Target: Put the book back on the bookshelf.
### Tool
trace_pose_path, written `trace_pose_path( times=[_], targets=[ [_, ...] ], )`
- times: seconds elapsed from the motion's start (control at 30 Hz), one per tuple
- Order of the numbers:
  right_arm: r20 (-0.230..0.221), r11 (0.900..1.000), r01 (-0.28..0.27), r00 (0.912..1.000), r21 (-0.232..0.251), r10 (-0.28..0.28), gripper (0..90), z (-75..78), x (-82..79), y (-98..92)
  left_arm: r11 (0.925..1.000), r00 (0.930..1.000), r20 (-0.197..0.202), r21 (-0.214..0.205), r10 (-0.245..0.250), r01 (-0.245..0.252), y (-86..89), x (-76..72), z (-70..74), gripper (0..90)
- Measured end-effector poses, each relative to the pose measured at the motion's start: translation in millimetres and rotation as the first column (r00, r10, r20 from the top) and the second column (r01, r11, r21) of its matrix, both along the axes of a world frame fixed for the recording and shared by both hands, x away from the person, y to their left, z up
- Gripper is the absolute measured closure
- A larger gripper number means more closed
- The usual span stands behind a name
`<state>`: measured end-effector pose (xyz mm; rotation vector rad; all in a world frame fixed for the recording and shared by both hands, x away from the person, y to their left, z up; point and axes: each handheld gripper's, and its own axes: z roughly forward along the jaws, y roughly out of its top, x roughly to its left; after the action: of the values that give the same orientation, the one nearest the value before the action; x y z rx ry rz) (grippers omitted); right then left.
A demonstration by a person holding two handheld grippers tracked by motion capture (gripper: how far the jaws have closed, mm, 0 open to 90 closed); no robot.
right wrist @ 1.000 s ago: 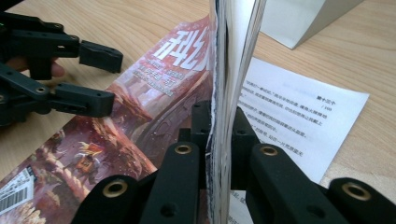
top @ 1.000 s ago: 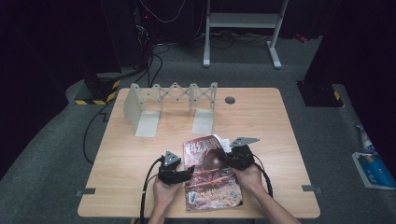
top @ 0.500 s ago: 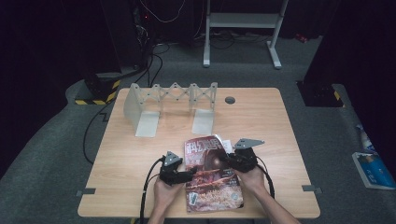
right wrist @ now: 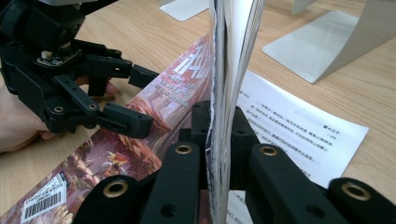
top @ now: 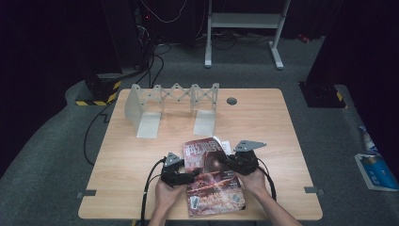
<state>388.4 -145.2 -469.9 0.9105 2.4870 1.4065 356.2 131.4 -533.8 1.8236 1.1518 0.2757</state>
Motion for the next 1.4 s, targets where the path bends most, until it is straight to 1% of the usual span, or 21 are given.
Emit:
trace_pose_path(
  times=[0.1,0.2,0.27,0.37,0.43,0.5,0.57,0.6,0.67,0.7,0.73,0.77,0.8,0.93,1.07,1.13,1.2,1.23,1.27,1.3,1.4],
  targets=[
    [0.000,1.0000,-0.005,1.0000,0.006,0.005,85.1,0.2,-0.3,0.9,1.0000,1.0000,0.000,-0.004,-0.004,0.004,0.0,0.0,0.0,18.7],
    [0.006,0.9997,-0.018,0.9998,0.014,0.018,85.1,1.6,-1.3,2.1,0.9996,0.9999,-0.004,-0.024,-0.012,0.012,0.5,-0.2,0.1,18.4],
    [0.011,0.9995,-0.026,0.9996,0.020,0.026,85.1,1.8,-1.6,2.4,0.9993,0.9999,-0.011,-0.037,-0.012,0.012,0.9,-0.2,0.2,18.4],
    [0.012,0.9992,-0.032,0.9994,0.025,0.031,85.1,1.5,-1.1,2.3,0.9990,0.9997,-0.020,-0.044,-0.014,0.013,1.7,0.2,0.4,19.3],
    [0.010,0.9990,-0.033,0.9994,0.030,0.033,85.0,0.4,-0.5,2.2,0.9985,0.9992,-0.037,-0.052,-0.015,0.013,2.6,0.4,0.8,20.2],
    [0.007,0.9991,-0.031,0.9995,0.028,0.031,85.0,-0.7,0.8,2.2,0.9976,0.9986,-0.051,-0.068,-0.013,0.010,4.1,0.3,1.3,22.9],
    [0.009,0.9993,-0.028,0.9996,0.023,0.028,85.0,-1.8,1.1,2.8,0.9975,0.9987,-0.049,-0.069,-0.012,0.009,5.9,-0.1,1.8,26.2],
    [0.008,0.9994,-0.027,0.9996,0.021,0.027,85.0,-2.2,1.6,3.2,0.9967,0.9986,-0.052,-0.080,-0.013,0.009,7.6,-0.6,2.0,28.1],
    [0.007,0.9997,-0.022,0.9997,0.013,0.022,85.0,-3.3,2.8,2.9,0.9966,0.9990,-0.044,-0.082,-0.011,0.008,8.6,-1.0,2.2,31.8],
    [0.005,0.9997,-0.020,0.9998,0.010,0.020,84.9,-4.2,3.4,2.7,0.9950,0.9994,-0.034,-0.100,-0.006,0.002,9.8,-2.6,2.0,35.3],
    [0.002,0.9998,-0.017,0.9999,0.006,0.017,84.9,-4.8,3.7,2.8,0.9950,0.9994,-0.034,-0.100,-0.006,0.002,9.8,-2.6,2.0,39.3],
    [0.003,0.9999,-0.014,0.9999,-0.005,0.014,84.9,-5.9,4.5,3.2,0.9947,0.9997,-0.019,-0.102,-0.015,0.013,9.9,-4.2,2.2,41.8],
    [0.001,0.9999,-0.013,0.9999,-0.009,0.013,84.8,-6.6,4.9,3.5,0.9958,0.9998,-0.014,-0.091,-0.016,0.015,9.7,-4.2,2.1,43.2],
    [0.002,0.9996,-0.010,0.9999,-0.028,0.010,84.7,-10.2,6.7,5.3,0.9961,0.9998,-0.019,-0.088,-0.008,0.007,9.5,-4.8,2.0,48.7],
    [-0.029,0.9990,0.002,0.9996,-0.045,-0.003,83.6,-15.9,11.3,5.0,0.9976,0.9998,-0.016,-0.068,-0.010,0.009,8.0,-5.2,1.8,51.0],
    [-0.036,0.9982,0.006,0.9993,-0.059,-0.008,82.0,-17.6,12.7,5.1,0.9979,0.9997,-0.019,-0.064,-0.012,0.010,7.7,-5.0,1.7,52.2],
    [-0.035,0.9971,0.014,0.9993,-0.074,-0.017,79.8,-19.9,13.5,5.3,0.9991,0.9996,-0.024,-0.038,-0.017,0.016,5.7,-4.3,1.5,53.5],
    [-0.035,0.9971,0.014,0.9993,-0.074,-0.017,79.8,-19.9,13.5,5.3,0.9991,0.9996,-0.024,-0.038,-0.017,0.016,5.7,-4.3,1.5,54.3],
    [-0.037,0.9950,0.023,0.9990,-0.097,-0.027,77.8,-22.1,14.0,5.6,0.9994,0.9995,-0.028,-0.031,-0.015,0.015,4.3,-4.4,1.5,54.7],
    [-0.037,0.9950,0.023,0.9990,-0.097,-0.027,77.8,-22.1,14.0,5.6,0.9994,0.9995,-0.028,-0.031,-0.015,0.015,4.3,-4.4,1.5,55.0],
    [-0.049,0.9926,0.041,0.9977,-0.114,-0.047,72.5,-24.7,14.8,4.9,0.9996,0.9993,-0.027,-0.015,-0.026,0.025,3.3,-4.0,1.3,55.6]
  ],
)
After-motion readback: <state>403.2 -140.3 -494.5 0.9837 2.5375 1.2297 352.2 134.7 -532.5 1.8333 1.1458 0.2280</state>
